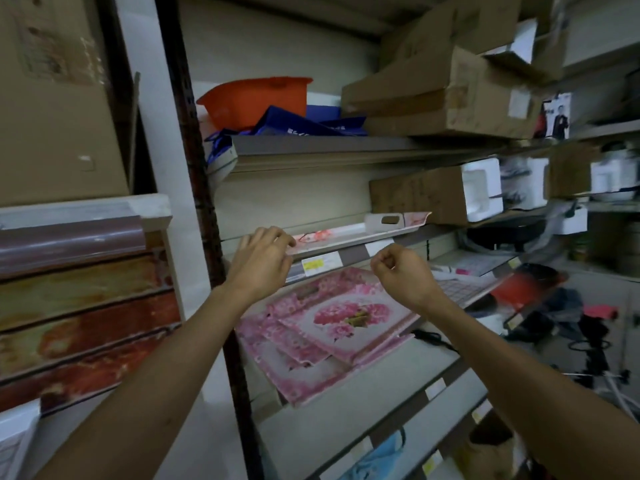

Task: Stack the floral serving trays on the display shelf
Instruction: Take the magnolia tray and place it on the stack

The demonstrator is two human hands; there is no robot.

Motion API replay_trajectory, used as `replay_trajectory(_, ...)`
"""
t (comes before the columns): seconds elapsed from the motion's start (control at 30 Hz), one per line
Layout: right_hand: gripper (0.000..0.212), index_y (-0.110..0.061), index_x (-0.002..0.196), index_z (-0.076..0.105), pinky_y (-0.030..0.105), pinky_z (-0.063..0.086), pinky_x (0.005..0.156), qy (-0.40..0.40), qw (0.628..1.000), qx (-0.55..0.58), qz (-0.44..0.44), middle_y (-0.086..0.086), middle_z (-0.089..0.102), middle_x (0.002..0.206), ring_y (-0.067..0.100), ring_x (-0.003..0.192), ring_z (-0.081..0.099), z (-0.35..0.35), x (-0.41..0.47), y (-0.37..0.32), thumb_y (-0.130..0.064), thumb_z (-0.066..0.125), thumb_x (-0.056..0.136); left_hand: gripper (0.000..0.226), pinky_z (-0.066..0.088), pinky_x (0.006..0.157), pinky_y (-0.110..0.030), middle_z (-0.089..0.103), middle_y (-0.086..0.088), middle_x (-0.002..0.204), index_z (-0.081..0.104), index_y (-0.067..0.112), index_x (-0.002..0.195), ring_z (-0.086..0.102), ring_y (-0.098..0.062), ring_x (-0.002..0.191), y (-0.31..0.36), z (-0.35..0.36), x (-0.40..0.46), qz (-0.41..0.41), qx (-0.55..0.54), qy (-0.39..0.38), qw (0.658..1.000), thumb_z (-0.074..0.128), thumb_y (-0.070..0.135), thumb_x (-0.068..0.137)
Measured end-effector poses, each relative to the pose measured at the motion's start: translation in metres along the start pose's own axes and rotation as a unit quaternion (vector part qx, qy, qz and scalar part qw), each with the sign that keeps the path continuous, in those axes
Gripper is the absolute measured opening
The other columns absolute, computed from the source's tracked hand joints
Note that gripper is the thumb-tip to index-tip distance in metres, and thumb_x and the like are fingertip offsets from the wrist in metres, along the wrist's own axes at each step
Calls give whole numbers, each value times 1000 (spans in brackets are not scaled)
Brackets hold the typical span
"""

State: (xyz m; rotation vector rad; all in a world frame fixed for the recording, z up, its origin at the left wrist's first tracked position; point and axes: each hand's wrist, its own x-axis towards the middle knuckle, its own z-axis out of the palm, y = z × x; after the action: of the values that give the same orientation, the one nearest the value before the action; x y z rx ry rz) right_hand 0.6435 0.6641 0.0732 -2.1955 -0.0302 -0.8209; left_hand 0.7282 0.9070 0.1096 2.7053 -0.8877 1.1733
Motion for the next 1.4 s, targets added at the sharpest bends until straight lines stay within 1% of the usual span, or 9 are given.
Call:
replay_trajectory(0.17,13,-15,88,63,22,43,52,17,1000,-9,24,1,68,73,15,67,62,-8,28,2,-21,52,93,33,44,95,-44,61,1,127,58,27,124,48,-27,119,-3,12,34,-18,60,-124,990,48,40,95)
replay_trajectory(0.43,16,-15,81,63,50,57,66,11,993,59,102,9,68,77,27,69,64,3,50,22,-24,53,90,22,49,77,-39,68,-5,110,62,28,110,62,-29,101,0,20,52,-17,85,-108,990,47,22,94)
replay_trajectory(0.57,20,-11,85,63,40,59,59,18,978,143,149,14,71,89,24,68,66,9,56,22,-26,56,96,24,47,70,-36,69,-3,107,61,26,111,63,-28,100,7,17,53,18,92,-70,993,47,18,93)
replay_trajectory(0.73,33,-5,115,57,46,61,77,11,894,381,234,17,66,97,34,93,69,17,74,16,-33,53,99,28,36,61,-33,66,0,108,58,24,114,59,-25,102,38,3,53,71,137,-34,987,50,11,91)
replay_trajectory(0.9,39,-11,122,48,59,58,78,-9,784,557,273,30,53,120,47,109,60,16,95,16,-40,55,97,14,27,57,-33,65,1,107,57,20,105,58,-24,102,70,-31,49,93,174,2,980,48,17,95)
replay_trajectory(1.03,51,-7,134,42,61,55,72,-5,722,631,285,29,50,129,47,113,56,8,109,22,-39,54,96,18,17,49,-29,65,-1,104,57,18,108,60,-26,95,88,-52,38,113,172,-4,979,48,16,93)
replay_trajectory(1.2,34,-3,129,44,55,56,50,34,755,577,309,24,56,114,42,94,59,-1,113,24,-10,52,97,16,19,49,-29,66,-3,93,60,16,104,55,-23,80,98,-59,21,117,146,9,982,50,12,91)
replay_trajectory(1.27,38,-4,134,47,52,55,47,48,767,563,304,24,59,117,41,92,62,3,109,23,-10,50,97,11,16,47,-27,67,0,88,62,19,96,58,-23,77,97,-58,15,112,117,23,987,51,19,91)
replay_trajectory(1.4,34,-5,129,52,47,56,45,67,769,560,299,20,63,114,35,89,65,0,90,20,-9,36,99,25,34,57,-28,69,8,94,68,28,97,64,-18,84,100,-53,2,117,39,55,991,47,42,94)
